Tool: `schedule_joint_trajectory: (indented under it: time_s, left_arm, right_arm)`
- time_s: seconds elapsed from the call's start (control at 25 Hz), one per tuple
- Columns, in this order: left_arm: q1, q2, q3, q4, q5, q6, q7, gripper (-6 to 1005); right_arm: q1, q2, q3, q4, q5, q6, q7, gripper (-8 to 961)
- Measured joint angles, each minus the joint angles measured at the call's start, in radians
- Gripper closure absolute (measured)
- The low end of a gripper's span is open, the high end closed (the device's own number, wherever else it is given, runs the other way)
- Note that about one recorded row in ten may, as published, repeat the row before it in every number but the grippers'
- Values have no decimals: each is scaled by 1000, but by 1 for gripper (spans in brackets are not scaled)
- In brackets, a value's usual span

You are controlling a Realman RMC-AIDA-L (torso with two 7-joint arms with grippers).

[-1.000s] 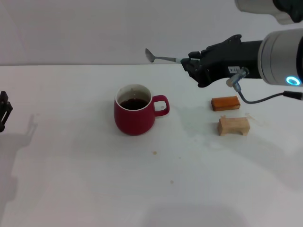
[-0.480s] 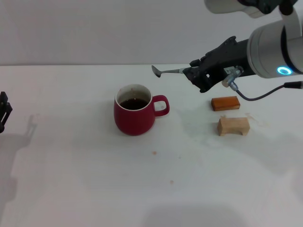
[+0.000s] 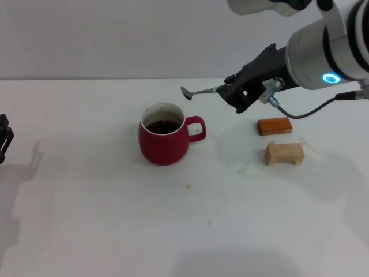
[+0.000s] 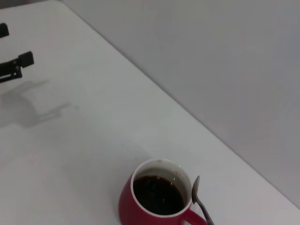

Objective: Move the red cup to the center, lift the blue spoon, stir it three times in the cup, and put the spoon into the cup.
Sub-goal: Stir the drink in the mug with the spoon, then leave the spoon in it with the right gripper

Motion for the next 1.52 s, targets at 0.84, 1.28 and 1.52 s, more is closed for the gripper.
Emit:
schedule_joint_trajectory:
  time_s: [0.84,1.28,1.52]
  left_arm:
    - [0,0,0,1,0,-2,0,145]
    - [2,0,0,3,0,-1,0,145]
    - [1,0,0,3,0,-1,0,145]
  right_arm:
    - [113,-2,3,-165,32,-16,-9,828]
    - [148,0,1,-249,62,-52,-27,827]
    - [167,1,-13,-302,74,-69,-32,827]
